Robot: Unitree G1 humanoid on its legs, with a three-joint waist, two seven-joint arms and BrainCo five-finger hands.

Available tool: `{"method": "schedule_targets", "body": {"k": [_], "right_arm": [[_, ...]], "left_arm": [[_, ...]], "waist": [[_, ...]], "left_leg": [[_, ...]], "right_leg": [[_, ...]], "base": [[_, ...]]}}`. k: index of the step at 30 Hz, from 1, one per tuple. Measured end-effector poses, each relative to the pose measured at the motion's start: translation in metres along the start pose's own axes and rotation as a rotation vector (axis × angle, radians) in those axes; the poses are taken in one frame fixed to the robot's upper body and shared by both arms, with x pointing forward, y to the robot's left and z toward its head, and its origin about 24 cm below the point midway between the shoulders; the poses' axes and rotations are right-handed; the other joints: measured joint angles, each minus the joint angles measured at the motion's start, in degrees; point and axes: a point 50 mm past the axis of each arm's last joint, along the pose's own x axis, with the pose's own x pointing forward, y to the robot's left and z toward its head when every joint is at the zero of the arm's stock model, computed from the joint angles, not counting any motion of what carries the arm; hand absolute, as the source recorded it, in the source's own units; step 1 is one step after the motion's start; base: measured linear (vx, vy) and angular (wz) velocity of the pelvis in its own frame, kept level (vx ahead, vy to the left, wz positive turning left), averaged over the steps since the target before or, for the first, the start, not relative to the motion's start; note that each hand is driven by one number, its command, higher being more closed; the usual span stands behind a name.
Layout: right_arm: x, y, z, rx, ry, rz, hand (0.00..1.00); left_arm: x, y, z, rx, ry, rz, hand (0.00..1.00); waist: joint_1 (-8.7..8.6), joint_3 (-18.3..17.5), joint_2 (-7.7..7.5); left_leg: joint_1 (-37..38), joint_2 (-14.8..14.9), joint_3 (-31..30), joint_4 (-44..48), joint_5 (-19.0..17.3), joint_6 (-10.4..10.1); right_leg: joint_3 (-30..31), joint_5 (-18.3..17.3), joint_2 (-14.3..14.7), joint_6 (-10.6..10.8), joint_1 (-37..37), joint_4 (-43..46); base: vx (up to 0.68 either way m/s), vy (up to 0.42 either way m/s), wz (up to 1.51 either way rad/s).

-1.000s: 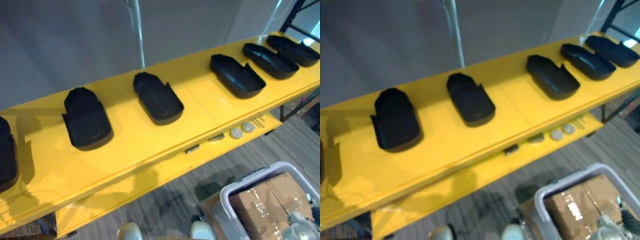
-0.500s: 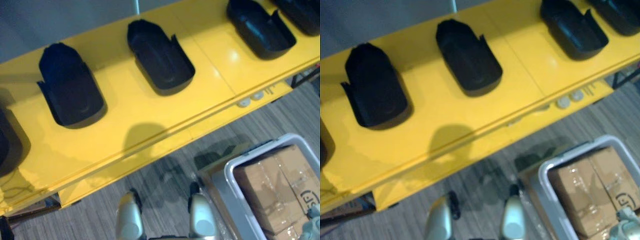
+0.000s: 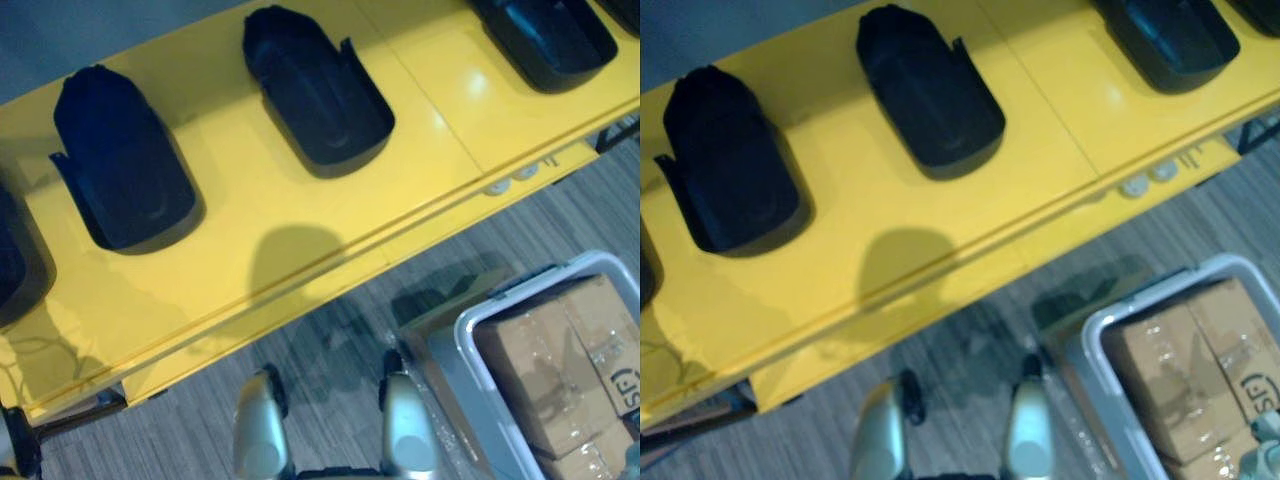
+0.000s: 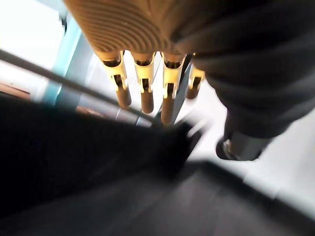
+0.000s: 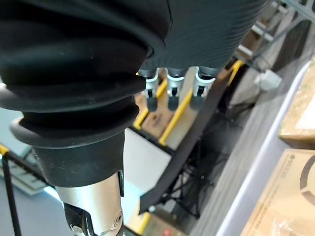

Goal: Walk over and take plastic housings, then place them on the shelf

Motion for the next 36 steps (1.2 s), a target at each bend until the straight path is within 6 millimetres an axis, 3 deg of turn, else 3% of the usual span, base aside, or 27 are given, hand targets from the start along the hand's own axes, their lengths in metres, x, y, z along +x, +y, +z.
{"method": "schedule_targets", "body": {"k": [3,6,10,13,14,16,18,21,24,27,32,36], "right_arm": [[-0.023,0.006,-0.028,-0.029,0.095,0.028,0.0],[-0.04,0.016,-0.041,-0.062,0.138,0.089,0.0],[-0.051,0.025,-0.051,-0.101,0.168,0.149,0.0],[-0.062,0.029,-0.057,-0.097,0.185,0.165,0.0],[-0.068,0.031,-0.061,-0.1,0.195,0.177,0.0],[-0.074,0.033,-0.062,-0.097,0.197,0.186,0.0],[-0.082,0.033,-0.059,-0.088,0.179,0.192,0.0],[-0.089,0.033,-0.057,-0.079,0.166,0.189,0.0],[-0.095,0.037,-0.047,-0.059,0.118,0.183,0.0],[-0.095,0.039,-0.042,-0.044,0.094,0.169,0.0],[-0.095,0.035,-0.042,-0.052,0.091,0.148,0.0],[-0.093,0.03,-0.042,-0.057,0.091,0.13,0.0]], "left_arm": [[0.015,0.038,0.025,-0.032,-0.077,0.196,0.0],[0.018,0.054,0.037,-0.051,-0.122,0.281,0.0],[0.018,0.059,0.048,-0.12,-0.214,0.31,0.0],[0.009,0.052,0.069,-0.273,-0.339,0.186,0.0],[-0.005,0.045,0.082,-0.42,-0.394,0.058,0.0],[-0.038,0.023,0.087,-0.599,-0.463,-0.178,0.0],[-0.083,-0.01,0.068,-0.735,-0.442,-0.471,0.0],[-0.119,-0.035,0.032,-0.812,-0.325,-0.678,0.0],[-0.156,-0.054,-0.018,-0.872,-0.13,-0.872,0.0],[-0.167,-0.059,-0.028,-0.871,-0.093,-0.938,0.0],[-0.169,-0.059,-0.032,-0.867,-0.064,-0.919,0.0],[-0.177,-0.064,-0.041,-0.888,-0.009,-0.921,0.0]], "waist": [[0.14,-1.5,-0.23],[0.09,-5.2,0.02],[0.3,-9.4,0.35],[0.46,-12.1,0.09],[0.72,-12.8,-0.06],[1.34,-14.3,0.4],[1.26,-15.7,0.72],[1.58,-16.2,0.01],[1.67,-17.1,-1.76],[1.7,-17.4,-2.25],[1.79,-17.4,-2.27],[1.55,-17.0,-1.14]], "left_leg": [[3.3,-0.6,0.0,-3.8,1.1,-0.6],[5.4,-1.7,0.0,-7.7,2.8,-0.9],[10.1,-2.4,0.0,-13.2,4.7,-1.8],[13.2,-3.0,-0.2,-18.4,7.3,-2.4],[14.2,-3.3,-0.3,-20.5,8.3,-2.7],[15.1,-3.5,-0.6,-22.3,8.9,-2.8],[16.0,-3.7,-1.6,-23.6,9.3,-3.1],[16.7,-3.7,-2.1,-24.3,9.6,-3.3],[17.0,-3.8,-2.7,-24.6,9.8,-3.3],[17.0,-3.9,-3.3,-24.5,10.0,-3.0],[16.7,-4.4,-2.9,-25.5,9.9,-2.9],[16.8,-3.6,-2.6,-26.3,10.5,-3.3]], "right_leg": [[-1.2,0.1,-0.4,-0.1,3.4,-2.7],[-2.5,0.4,-1.1,-0.3,5.3,-4.9],[-4.0,0.6,-1.1,-0.6,9.6,-8.1],[-5.6,0.9,-1.0,-1.2,12.1,-10.3],[-5.8,1.1,-1.0,-1.5,12.9,-11.2],[-6.7,1.2,-1.0,-1.6,14.2,-12.3],[-7.7,1.4,-1.0,-1.7,15.9,-13.6],[-8.6,1.6,-0.8,-2.0,17.0,-14.3],[-8.9,2.6,-0.5,-2.9,18.0,-15.7],[-8.9,3.7,-0.5,-3.8,18.7,-16.4],[-8.6,4.1,-0.8,-4.3,18.8,-17.9],[-8.5,4.0,0.1,-4.3,18.7,-18.3]], "base": [[0.05,-0.033,0.1],[0.09,-0.044,0.16],[0.12,-0.063,0.1],[0.08,-0.082,0.16],[0.03,-0.054,0.12],[0.02,-0.035,0.14],[0.03,-0.009,0.22],[0.03,-0.012,0.12],[0.02,0.011,0.08],[0.0,0.033,0.1],[-0.07,0.022,-0.02],[-0.03,-0.032,-0.05]]}}
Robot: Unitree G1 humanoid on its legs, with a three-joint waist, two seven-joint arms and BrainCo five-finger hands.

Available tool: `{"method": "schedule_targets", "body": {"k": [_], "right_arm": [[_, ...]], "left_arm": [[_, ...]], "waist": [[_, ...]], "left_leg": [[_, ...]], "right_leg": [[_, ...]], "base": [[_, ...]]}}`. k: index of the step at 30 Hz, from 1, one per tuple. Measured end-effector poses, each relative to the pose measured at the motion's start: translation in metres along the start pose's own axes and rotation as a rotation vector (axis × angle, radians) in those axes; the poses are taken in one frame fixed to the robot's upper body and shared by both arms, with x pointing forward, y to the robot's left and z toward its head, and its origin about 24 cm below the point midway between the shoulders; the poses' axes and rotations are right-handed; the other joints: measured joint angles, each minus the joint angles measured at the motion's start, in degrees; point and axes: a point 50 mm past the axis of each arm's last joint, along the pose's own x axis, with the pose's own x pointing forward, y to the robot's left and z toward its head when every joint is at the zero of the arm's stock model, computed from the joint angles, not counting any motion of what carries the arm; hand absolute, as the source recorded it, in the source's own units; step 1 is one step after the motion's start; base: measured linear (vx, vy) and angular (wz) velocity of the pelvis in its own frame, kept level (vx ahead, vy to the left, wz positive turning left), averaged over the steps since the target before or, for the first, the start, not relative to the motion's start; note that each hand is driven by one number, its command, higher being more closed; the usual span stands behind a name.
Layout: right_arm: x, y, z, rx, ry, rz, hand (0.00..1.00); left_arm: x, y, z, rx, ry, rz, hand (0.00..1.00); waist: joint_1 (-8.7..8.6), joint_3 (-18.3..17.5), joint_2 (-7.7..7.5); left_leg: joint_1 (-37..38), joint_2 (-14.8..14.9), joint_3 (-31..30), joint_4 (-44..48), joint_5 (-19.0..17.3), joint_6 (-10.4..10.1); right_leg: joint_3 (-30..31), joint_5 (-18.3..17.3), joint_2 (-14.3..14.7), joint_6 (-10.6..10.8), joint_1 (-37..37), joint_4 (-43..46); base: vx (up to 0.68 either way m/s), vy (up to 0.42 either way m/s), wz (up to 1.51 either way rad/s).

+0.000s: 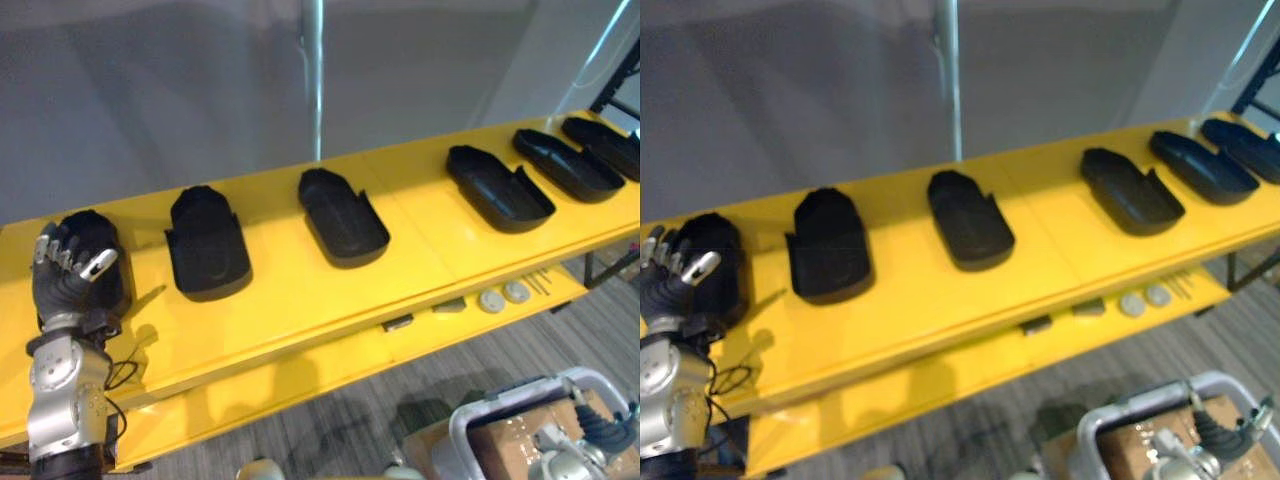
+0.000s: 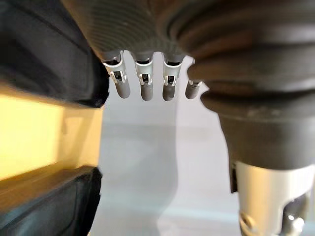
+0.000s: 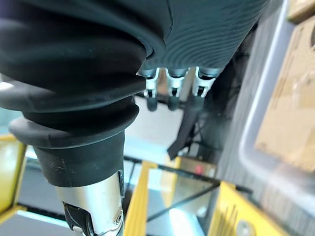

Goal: Walk over and take plastic housings, then place them on the shelf

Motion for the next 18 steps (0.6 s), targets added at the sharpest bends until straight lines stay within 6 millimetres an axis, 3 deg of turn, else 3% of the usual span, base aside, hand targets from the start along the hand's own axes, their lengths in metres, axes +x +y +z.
{"method": "schedule_targets", "body": {"k": [9,18], "right_arm": [[-0.001,-0.002,-0.002,-0.009,0.006,0.0,0.0],[0.008,-0.006,0.0,-0.041,-0.008,0.021,0.0]], "left_arm": [[-0.001,-0.008,-0.005,-0.011,0.004,-0.093,0.0],[-0.002,-0.012,-0.018,-0.011,0.123,-0.158,0.0]], "waist": [[0.04,0.1,-0.08],[0.14,0.1,-0.09]], "left_leg": [[1.0,0.0,0.7,-2.3,1.3,-0.2],[2.0,0.0,1.0,-3.2,1.3,-0.2]], "right_leg": [[0.1,0.0,0.2,0.0,-0.2,-0.1],[0.2,0.0,0.1,0.0,0.0,0.5]], "base": [[0.02,-0.008,-0.01],[0.01,0.003,0.0]]}}
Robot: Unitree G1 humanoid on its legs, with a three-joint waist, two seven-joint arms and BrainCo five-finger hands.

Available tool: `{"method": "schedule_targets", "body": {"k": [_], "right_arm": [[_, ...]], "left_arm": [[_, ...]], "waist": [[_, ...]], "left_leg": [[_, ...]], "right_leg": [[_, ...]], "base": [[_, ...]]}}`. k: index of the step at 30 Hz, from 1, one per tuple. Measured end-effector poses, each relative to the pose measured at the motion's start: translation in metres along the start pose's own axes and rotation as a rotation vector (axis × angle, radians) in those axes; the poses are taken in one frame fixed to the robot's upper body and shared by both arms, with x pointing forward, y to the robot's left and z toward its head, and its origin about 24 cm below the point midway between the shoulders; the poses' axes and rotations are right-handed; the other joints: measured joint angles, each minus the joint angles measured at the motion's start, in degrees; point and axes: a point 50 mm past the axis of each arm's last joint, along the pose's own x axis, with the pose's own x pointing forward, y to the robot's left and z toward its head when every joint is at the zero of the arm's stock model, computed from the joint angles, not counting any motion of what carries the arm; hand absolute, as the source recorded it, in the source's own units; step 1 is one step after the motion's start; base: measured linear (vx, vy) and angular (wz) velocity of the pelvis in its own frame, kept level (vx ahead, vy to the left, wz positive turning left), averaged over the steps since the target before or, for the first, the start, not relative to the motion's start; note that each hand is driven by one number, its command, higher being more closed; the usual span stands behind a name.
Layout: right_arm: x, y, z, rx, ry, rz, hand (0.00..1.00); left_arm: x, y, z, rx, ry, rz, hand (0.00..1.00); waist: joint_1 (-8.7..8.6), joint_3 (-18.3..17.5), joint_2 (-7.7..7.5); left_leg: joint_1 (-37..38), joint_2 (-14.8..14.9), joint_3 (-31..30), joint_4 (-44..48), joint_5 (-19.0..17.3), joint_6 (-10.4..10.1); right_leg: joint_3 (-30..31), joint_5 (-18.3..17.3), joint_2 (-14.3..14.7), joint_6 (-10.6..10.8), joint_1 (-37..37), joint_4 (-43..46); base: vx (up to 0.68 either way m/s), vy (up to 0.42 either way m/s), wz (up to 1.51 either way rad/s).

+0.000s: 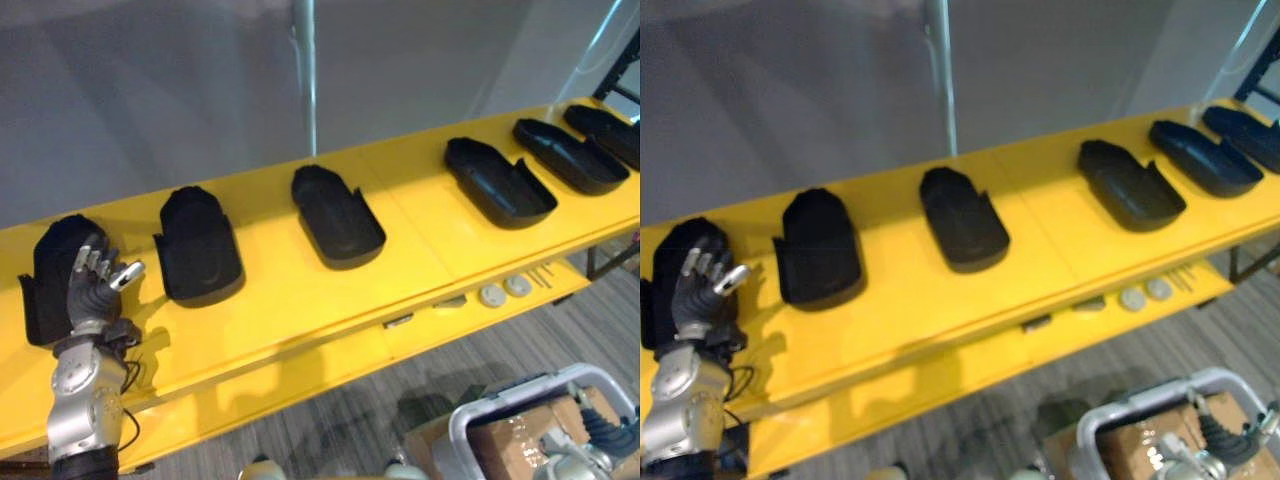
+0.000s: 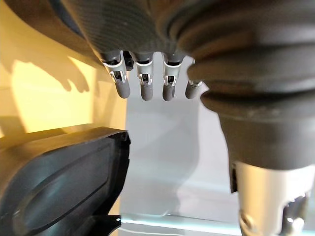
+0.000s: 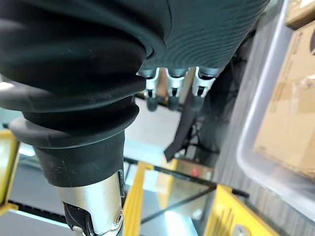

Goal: Walk over and take plastic housings, then place them on the shelf

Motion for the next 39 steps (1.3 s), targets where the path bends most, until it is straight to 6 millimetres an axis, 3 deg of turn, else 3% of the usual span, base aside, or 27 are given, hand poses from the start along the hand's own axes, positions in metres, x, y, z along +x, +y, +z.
{"method": "schedule_targets", "body": {"k": [11,20,39], "right_arm": [[0.005,-0.001,0.002,-0.014,-0.011,0.015,0.0],[0.006,-0.002,-0.001,-0.024,0.003,0.02,0.0],[0.006,-0.002,-0.001,-0.017,-0.01,0.015,0.0]], "left_arm": [[0.0,0.017,-0.021,0.019,0.124,0.098,0.0],[-0.002,0.028,-0.027,0.039,0.149,0.237,0.0],[-0.002,0.031,-0.023,0.037,0.125,0.273,0.0]], "waist": [[-0.23,0.0,0.96],[-0.21,-0.1,1.22],[-0.17,0.0,1.44]], "left_leg": [[0.0,0.0,0.0,-0.2,0.0,0.0],[0.0,0.0,0.0,-0.2,0.0,0.0],[0.0,0.0,-0.1,-0.2,0.0,0.0]], "right_leg": [[0.1,0.0,0.0,0.0,-0.1,0.0],[0.1,0.0,0.0,0.0,-0.1,0.0],[0.0,0.0,0.0,0.0,-0.1,0.2]], "base": [[0.0,0.0,0.0],[0.0,0.0,0.0],[0.0,0.0,0.0]]}}
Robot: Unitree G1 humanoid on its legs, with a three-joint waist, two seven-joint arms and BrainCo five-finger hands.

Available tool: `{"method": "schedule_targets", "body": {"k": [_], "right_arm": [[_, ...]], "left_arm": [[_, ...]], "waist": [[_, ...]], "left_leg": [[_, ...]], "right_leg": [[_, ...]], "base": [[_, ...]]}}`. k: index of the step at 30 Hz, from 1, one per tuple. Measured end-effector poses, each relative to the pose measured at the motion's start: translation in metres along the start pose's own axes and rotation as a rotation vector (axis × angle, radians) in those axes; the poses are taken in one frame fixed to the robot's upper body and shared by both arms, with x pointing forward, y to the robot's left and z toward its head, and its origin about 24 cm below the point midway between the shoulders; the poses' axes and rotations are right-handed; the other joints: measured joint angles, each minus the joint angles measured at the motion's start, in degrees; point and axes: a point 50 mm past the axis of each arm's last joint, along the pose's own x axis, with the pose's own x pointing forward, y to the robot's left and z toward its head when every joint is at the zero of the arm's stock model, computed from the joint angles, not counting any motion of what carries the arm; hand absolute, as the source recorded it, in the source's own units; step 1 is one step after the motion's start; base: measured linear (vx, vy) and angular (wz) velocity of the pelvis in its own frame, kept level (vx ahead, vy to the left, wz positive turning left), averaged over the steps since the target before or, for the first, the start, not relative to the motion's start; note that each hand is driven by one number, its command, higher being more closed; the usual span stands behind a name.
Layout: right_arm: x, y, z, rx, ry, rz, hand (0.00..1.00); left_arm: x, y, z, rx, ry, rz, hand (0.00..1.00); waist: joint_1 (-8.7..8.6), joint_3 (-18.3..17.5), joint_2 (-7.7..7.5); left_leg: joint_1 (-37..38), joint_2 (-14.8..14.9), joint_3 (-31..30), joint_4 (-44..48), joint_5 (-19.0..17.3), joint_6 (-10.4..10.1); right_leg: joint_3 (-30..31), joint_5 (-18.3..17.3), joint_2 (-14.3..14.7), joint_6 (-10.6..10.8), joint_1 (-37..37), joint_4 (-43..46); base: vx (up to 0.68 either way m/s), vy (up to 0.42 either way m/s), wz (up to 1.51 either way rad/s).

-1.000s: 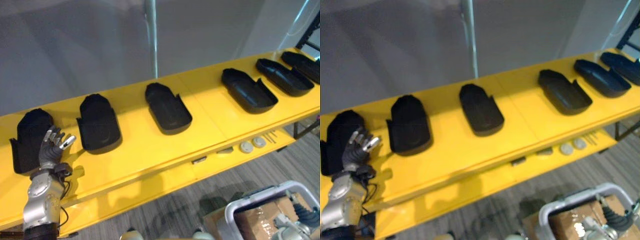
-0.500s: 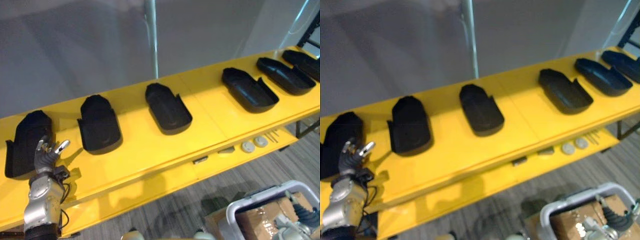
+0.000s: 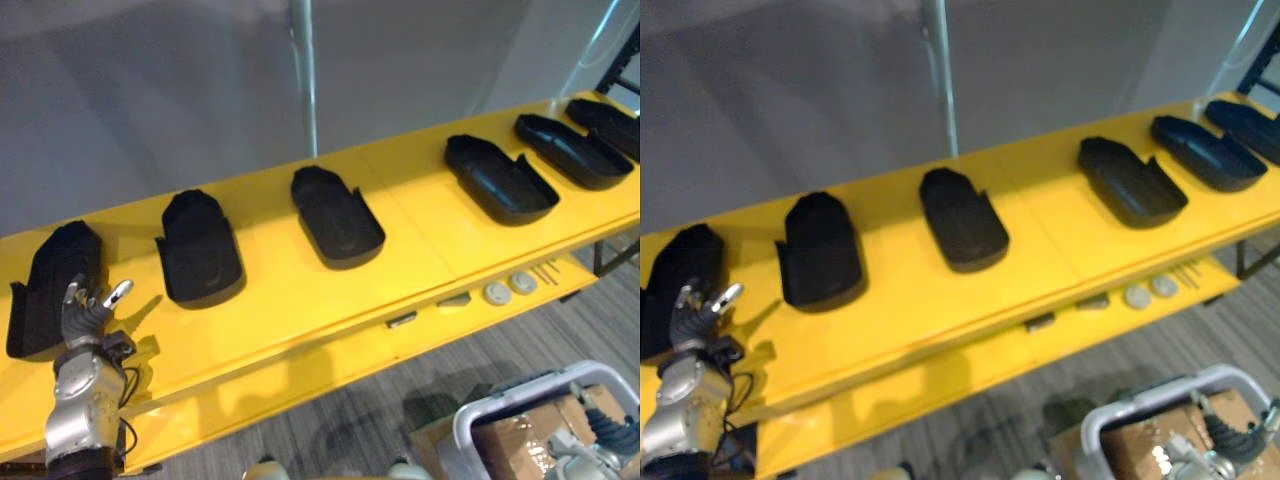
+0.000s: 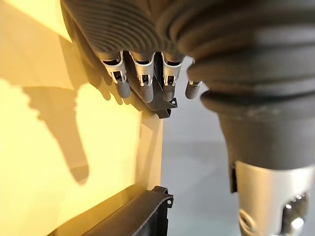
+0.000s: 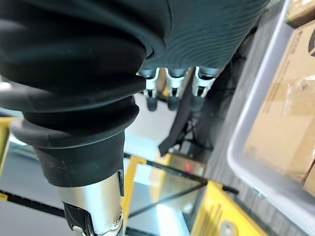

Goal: Walk over and take plastic housings, then place them on the shelf

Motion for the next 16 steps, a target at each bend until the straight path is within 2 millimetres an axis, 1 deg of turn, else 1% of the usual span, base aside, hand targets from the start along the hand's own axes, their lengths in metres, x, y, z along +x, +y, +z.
{"method": "schedule_targets", "body": {"k": [1,3,4,5,6,7,8,9,11,12,14,15,16], "right_arm": [[0.0,0.0,0.001,0.006,-0.01,-0.002,0.0],[0.003,0.001,0.006,0.031,-0.04,-0.013,0.0],[0.005,0.0,0.012,0.049,-0.068,-0.024,0.0],[0.006,0.002,0.022,0.077,-0.117,-0.028,0.0],[0.008,0.003,0.028,0.094,-0.144,-0.032,0.0],[0.01,0.006,0.041,0.129,-0.199,-0.033,0.0],[0.011,0.008,0.051,0.158,-0.244,-0.033,0.0],[0.013,0.012,0.067,0.201,-0.304,-0.034,0.0],[0.013,0.015,0.078,0.235,-0.346,-0.038,0.0],[0.013,0.018,0.084,0.239,-0.369,-0.033,0.0],[0.01,0.022,0.087,0.221,-0.38,-0.011,0.0],[0.009,0.025,0.087,0.214,-0.377,0.002,0.0],[0.006,0.031,0.085,0.194,-0.363,0.025,0.0]], "left_arm": [[0.0,-0.001,0.002,-0.004,-0.019,-0.015,0.0],[-0.001,-0.007,0.013,-0.017,-0.091,-0.056,0.0],[-0.004,-0.013,0.027,-0.03,-0.165,-0.087,0.0],[-0.01,-0.022,0.046,-0.052,-0.273,-0.127,0.0],[-0.014,-0.026,0.056,-0.065,-0.333,-0.148,0.0],[-0.023,-0.034,0.077,-0.098,-0.456,-0.186,0.0],[-0.031,-0.037,0.093,-0.129,-0.547,-0.205,0.0],[-0.044,-0.037,0.112,-0.178,-0.691,-0.195,0.0],[-0.055,-0.033,0.124,-0.225,-0.793,-0.164,0.0],[-0.061,-0.029,0.128,-0.252,-0.837,-0.125,0.0],[-0.066,-0.018,0.129,-0.259,-0.872,-0.041,0.0],[-0.068,-0.014,0.129,-0.26,-0.879,-0.011,0.0],[-0.072,-0.004,0.13,-0.254,-0.896,0.056,0.0]], "waist": [[0.01,0.0,0.0],[0.06,0.0,0.0],[0.08,0.0,-0.01],[0.09,0.0,-0.01],[0.08,0.0,0.0],[0.1,-0.1,0.02],[0.08,-0.3,0.13],[0.13,-0.7,0.48],[0.19,-1.2,0.98],[0.27,-1.6,1.49],[0.66,-2.6,2.29],[0.71,-2.8,2.41],[0.91,-3.1,2.41]], "left_leg": [[0.0,0.0,0.0,0.0,0.0,0.0],[0.0,0.0,-0.1,-0.2,0.0,0.0],[0.0,-0.1,-0.1,-0.3,0.2,0.0],[0.2,-0.3,-0.2,-0.9,0.6,0.1],[0.3,-0.4,-0.2,-1.2,0.7,0.1],[1.0,-0.6,-0.1,-2.2,1.4,0.1],[1.3,-0.7,-0.1,-2.8,1.8,0.1],[2.1,-0.9,-0.1,-4.1,2.5,0.1],[3.2,-1.0,-0.1,-5.7,3.3,0.0],[4.2,-1.0,-0.2,-6.9,3.9,-0.1],[5.2,-1.0,-0.4,-8.6,4.8,0.0],[5.3,-1.0,-0.5,-8.9,4.9,-0.1],[5.5,-1.1,-0.5,-9.7,5.2,-0.1]], "right_leg": [[0.0,0.0,0.0,0.0,0.0,0.0],[-0.1,0.0,0.0,0.0,0.0,0.0],[-0.3,0.0,-0.1,0.0,0.0,0.0],[-0.4,0.0,-0.2,0.0,0.0,0.0],[-0.4,0.0,-0.2,0.0,0.0,0.0],[-0.4,0.0,-0.3,0.0,0.2,0.0],[-0.4,0.0,-0.4,0.0,0.1,0.0],[-0.4,0.0,-0.4,0.0,0.3,0.0],[-0.6,0.0,-0.3,0.0,0.6,0.0],[-0.8,0.0,-0.3,0.0,1.2,0.0],[-2.1,0.0,-0.2,0.0,1.9,-0.2],[-2.3,0.0,-0.2,0.0,2.0,-0.3],[-2.5,0.0,-0.2,0.0,2.1,-0.7]], "base": [[0.0,0.0,0.0],[0.0,0.0,0.0],[0.0,0.0,0.05],[0.0,0.0,0.05],[0.0,0.0,0.0],[0.0,0.0,0.0],[0.0,0.0,0.0],[0.0,0.0,0.0],[0.01,-0.007,0.03],[0.01,-0.015,0.06],[0.0,-0.021,0.12],[-0.02,-0.02,0.08],[0.0,0.0,0.0]]}}
